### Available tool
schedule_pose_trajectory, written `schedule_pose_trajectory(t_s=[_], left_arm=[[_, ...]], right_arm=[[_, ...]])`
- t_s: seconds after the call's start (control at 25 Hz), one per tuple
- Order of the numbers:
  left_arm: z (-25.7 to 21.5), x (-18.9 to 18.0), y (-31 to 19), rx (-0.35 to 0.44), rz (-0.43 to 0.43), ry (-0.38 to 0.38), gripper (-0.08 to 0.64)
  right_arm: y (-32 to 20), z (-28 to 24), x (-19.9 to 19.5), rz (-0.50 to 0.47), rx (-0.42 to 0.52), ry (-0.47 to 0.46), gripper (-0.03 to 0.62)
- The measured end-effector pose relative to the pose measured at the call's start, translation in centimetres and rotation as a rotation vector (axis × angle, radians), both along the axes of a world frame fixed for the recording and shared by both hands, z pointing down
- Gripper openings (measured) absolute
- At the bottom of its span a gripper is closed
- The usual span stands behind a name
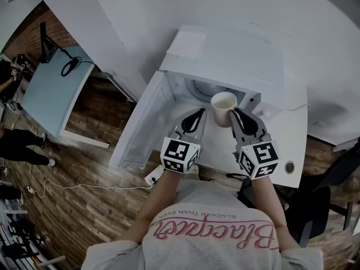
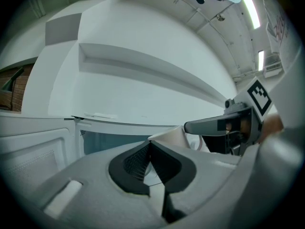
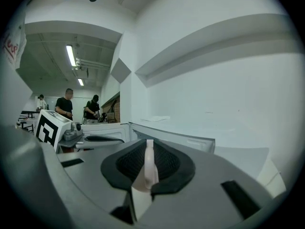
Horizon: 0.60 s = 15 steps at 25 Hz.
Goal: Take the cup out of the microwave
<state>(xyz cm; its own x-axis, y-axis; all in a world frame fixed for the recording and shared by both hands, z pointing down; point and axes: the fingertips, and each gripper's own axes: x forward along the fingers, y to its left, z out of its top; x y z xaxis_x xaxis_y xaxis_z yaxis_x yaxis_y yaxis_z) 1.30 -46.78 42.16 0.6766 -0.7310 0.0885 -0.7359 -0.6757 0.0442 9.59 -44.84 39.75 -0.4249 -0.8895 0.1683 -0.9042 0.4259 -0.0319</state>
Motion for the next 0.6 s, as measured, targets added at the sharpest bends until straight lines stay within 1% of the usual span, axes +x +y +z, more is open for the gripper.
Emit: schedule_pose_trajectory(t_s=[0.16,0.32,0.6], left_arm=[[-0.4,0.1,0.2,0.011,0.0,0.004,0.005],[-1.3,0.5,0.4,0.039,0.004,0.001,0.005],[-3.1,1.4,0.6,0.076,0.023,0.013,0.005]], right_arm=[[0.8,-1.2,0.5,0.003,0.028,-0.006,0.054],[1.7,-2.4,0.9,0.004,0.061,-0.01,0.054],[2.3,-3.3,1.7,0.013,0.078,-0.049,0.054]])
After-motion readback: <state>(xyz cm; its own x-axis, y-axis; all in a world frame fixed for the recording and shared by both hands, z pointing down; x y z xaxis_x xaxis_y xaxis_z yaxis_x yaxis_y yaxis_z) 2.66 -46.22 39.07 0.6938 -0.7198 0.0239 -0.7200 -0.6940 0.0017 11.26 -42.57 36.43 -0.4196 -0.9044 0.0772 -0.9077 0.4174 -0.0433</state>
